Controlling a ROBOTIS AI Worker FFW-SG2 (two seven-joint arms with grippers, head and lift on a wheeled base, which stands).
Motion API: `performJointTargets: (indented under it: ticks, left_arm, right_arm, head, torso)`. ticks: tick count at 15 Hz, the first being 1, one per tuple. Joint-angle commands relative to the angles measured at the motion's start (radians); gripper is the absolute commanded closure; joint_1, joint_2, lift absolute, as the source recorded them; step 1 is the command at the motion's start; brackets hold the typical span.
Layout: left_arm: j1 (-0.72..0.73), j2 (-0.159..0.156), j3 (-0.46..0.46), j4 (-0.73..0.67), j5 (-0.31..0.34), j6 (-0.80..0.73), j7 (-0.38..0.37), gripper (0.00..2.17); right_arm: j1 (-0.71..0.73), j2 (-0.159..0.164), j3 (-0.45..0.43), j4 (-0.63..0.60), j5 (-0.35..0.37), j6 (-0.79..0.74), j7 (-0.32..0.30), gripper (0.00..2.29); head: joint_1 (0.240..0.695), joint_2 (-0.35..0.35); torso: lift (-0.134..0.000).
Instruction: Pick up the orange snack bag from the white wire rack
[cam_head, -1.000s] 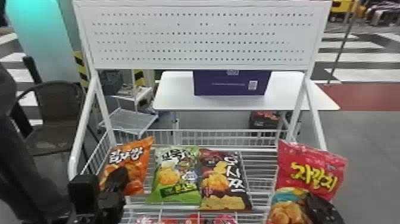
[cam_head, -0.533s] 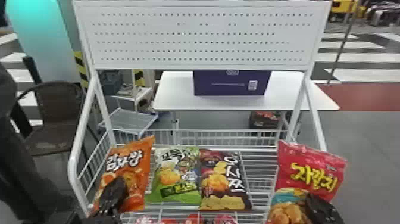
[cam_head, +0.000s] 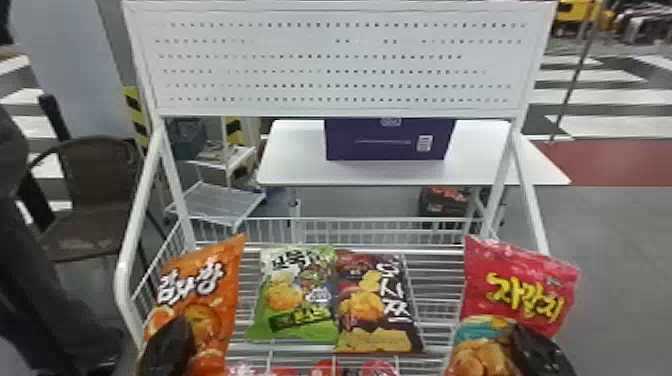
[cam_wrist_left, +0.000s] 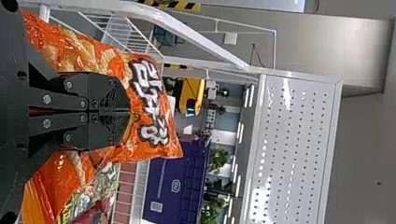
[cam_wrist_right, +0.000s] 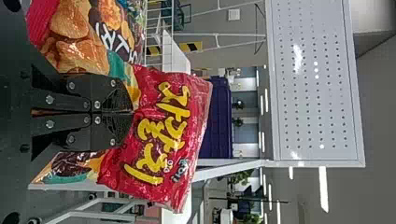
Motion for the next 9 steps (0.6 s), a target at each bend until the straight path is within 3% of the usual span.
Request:
performJointTargets:
  ticks: [1,9]
  left_arm:
    - [0.033,0.002,0.011,-0.011,0.000,-0.027,-0.001,1.69]
    - [0.043,0.003,0.018,-0.013,0.008,-0.033,-0.004,1.69]
  right_arm:
    - [0.000,0.001,0.002,-0.001,0.000,0.000,0.002,2.22]
    - [0.003,0.004,0.010,-0.003,0.000,0.000,0.002,2.22]
  head:
    - [0.499,0.000]
    - [0.499,0.000]
  torso:
    - [0.000]
    - [0.000]
